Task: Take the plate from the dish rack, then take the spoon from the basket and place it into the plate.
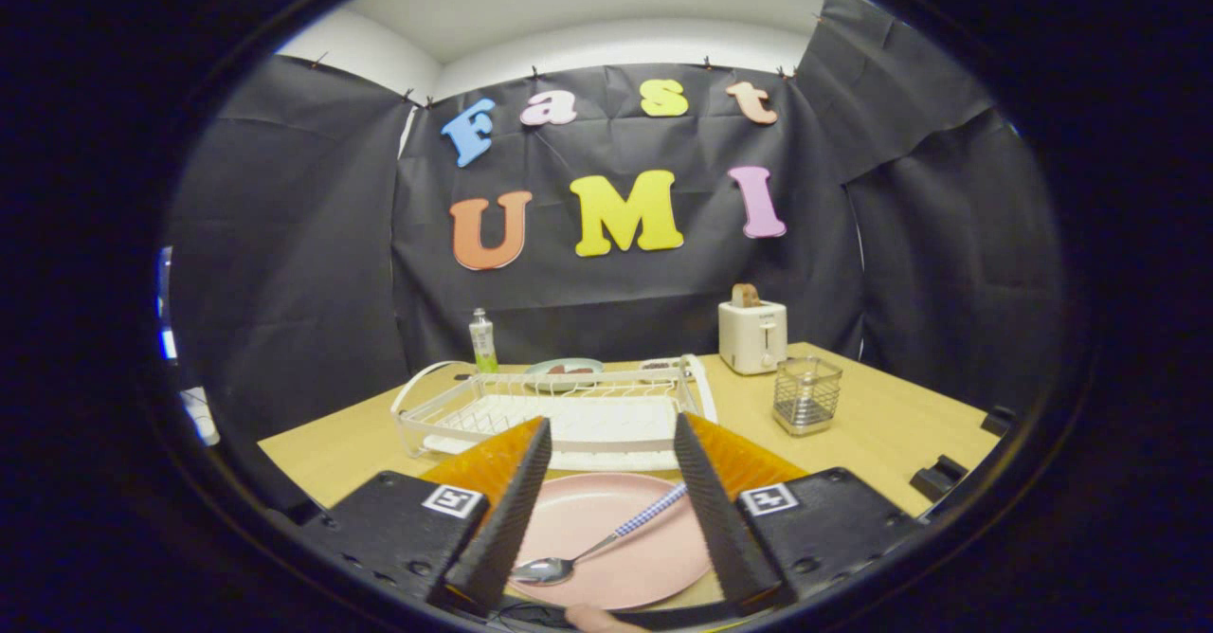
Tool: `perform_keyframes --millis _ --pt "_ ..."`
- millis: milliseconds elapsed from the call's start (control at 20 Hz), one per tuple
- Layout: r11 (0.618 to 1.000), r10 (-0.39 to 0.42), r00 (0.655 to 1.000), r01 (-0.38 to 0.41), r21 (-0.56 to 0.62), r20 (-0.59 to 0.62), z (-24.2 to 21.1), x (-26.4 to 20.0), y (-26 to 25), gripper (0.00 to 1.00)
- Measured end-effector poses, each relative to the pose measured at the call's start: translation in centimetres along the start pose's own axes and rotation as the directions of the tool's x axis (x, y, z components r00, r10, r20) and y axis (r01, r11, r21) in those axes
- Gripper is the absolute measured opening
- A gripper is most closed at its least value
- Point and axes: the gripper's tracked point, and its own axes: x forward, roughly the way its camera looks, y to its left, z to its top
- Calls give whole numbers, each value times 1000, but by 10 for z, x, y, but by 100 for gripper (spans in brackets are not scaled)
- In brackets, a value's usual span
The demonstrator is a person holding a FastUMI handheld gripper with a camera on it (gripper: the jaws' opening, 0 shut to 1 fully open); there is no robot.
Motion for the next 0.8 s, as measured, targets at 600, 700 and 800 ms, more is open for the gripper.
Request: perform_keyframes --millis 600,700,800 --pt "996 -93 990 93 14 107 99 -77 -68 100" --pt "995 -96 990 97 -5 101 103 -87 -74 100" --pt "996 -85 993 88 -29 87 104 -92 -75 100"
